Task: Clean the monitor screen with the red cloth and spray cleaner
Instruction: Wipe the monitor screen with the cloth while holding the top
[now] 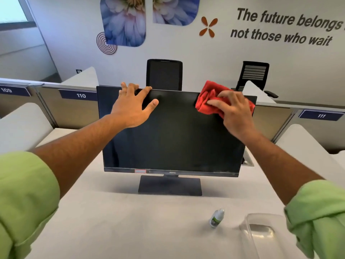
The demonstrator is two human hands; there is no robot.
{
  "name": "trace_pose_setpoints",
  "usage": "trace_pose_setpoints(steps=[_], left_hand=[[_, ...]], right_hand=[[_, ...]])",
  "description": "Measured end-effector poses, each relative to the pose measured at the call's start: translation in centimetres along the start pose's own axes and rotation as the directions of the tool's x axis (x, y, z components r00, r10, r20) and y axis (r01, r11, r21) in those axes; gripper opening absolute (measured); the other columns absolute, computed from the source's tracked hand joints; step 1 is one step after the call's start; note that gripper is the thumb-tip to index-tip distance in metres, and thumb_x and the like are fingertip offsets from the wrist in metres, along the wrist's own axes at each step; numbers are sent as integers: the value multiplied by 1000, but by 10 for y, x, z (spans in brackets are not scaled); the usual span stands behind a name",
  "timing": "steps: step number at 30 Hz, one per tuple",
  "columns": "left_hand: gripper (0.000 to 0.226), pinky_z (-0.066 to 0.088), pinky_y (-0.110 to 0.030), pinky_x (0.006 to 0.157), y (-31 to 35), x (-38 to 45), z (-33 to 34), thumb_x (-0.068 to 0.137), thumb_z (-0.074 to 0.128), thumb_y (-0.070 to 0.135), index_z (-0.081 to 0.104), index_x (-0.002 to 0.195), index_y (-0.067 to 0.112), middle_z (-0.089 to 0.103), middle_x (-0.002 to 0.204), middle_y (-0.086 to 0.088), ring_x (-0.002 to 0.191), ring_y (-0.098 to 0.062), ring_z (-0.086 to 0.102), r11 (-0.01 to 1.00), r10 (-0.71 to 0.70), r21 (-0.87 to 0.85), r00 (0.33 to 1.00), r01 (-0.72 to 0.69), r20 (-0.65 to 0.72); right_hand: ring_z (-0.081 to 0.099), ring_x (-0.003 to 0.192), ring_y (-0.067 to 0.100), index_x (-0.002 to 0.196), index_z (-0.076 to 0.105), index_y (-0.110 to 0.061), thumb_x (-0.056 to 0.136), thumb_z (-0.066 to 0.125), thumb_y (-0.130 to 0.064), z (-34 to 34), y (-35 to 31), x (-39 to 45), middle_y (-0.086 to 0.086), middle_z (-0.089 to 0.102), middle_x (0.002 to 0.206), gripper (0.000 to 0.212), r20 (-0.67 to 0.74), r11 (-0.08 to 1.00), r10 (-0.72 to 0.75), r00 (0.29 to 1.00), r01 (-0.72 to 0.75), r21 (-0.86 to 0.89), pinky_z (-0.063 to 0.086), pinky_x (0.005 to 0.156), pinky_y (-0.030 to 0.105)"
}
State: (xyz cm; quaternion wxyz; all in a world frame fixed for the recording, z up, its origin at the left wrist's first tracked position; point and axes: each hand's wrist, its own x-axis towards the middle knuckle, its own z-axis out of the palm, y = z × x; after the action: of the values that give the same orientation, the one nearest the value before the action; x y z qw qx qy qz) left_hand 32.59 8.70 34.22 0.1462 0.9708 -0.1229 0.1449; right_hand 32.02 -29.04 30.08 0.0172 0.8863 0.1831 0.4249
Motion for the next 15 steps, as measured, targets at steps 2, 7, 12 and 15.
trace_pose_setpoints(steps=[2, 7, 12, 15], left_hand=[[75, 13, -59, 121, 1, 0, 1, 91, 24, 76, 25, 155, 36, 23, 158, -12, 152, -45, -4, 1000, 3, 4, 1000, -3, -3], [74, 11, -59, 121, 0, 0, 2, 92, 26, 74, 25, 155, 35, 23, 158, -13, 151, -46, -4, 1000, 9, -2, 1000, -9, -11], [73, 11, -60, 121, -2, 1, 3, 93, 26, 74, 24, 155, 36, 23, 158, -13, 152, -45, -4, 1000, 19, -2, 1000, -19, -8], [71, 13, -62, 121, -6, 3, 2, 93, 28, 73, 25, 154, 37, 23, 157, -12, 151, -47, -3, 999, 33, 0, 999, -33, 1]], right_hand=[[49, 125, 35, 136, 63, -38, 94, 69, -7, -2, 1, 1, 3, 54, 138, 52, 4, 1000, 26, 1000, -26, 16, 46, 95, 50], [53, 121, 34, 123, 70, -35, 95, 64, -1, 18, -44, -63, 1, 60, 132, 44, -8, 995, 89, 996, -89, 48, 42, 95, 45], [56, 120, 30, 119, 67, -37, 89, 72, -8, 39, -81, -158, -2, 63, 130, 43, 222, 986, -139, 965, 113, 124, 48, 93, 46], [58, 124, 27, 126, 63, -40, 79, 90, -24, 37, -79, -187, -6, 61, 136, 57, 382, 957, -277, 882, 217, 194, 55, 99, 45]])
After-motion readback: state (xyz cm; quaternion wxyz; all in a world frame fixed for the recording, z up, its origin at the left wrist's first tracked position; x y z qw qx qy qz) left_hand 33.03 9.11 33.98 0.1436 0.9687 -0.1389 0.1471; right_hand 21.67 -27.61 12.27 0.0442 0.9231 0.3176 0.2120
